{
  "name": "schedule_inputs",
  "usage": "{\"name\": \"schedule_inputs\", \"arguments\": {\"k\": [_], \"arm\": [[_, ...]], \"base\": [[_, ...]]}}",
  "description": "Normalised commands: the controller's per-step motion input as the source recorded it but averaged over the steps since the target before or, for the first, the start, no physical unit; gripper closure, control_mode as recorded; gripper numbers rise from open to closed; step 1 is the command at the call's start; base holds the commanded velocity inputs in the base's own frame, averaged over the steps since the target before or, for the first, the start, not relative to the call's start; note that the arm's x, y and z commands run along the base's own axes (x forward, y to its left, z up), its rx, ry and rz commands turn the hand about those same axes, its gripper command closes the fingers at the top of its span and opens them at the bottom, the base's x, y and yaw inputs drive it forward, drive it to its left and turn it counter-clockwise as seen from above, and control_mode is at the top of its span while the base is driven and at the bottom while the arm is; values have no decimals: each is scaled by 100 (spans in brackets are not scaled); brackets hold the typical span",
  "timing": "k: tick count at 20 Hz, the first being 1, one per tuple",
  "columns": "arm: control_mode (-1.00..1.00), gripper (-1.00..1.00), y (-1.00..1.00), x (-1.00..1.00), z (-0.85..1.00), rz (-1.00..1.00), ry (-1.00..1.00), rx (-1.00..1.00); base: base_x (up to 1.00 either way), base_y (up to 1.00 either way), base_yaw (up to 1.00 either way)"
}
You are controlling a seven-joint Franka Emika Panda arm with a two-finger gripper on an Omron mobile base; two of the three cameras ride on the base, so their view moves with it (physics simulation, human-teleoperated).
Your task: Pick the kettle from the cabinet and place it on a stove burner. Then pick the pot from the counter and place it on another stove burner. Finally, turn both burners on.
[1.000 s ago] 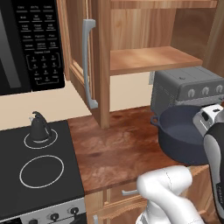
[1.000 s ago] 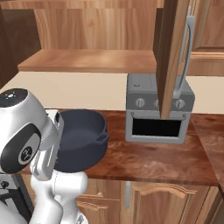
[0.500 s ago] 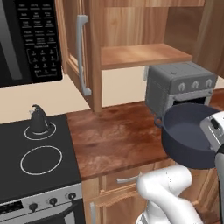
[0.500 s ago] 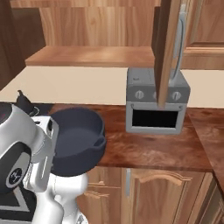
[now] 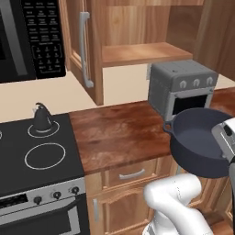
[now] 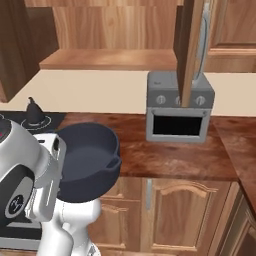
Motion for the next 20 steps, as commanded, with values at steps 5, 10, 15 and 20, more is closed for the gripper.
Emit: {"name": "schedule_inputs", "arguments": {"k": [5, 10, 15, 20], "arm": [[100, 100, 0, 0, 0, 0, 0, 0], [100, 100, 0, 0, 0, 0, 0, 0], [100, 100, 0, 0, 0, 0, 0, 0], [100, 100, 0, 0, 0, 0, 0, 0]], "base": [[-29, 33, -3], [-38, 34, -5], [-51, 32, -8], [-49, 45, -8]]}}
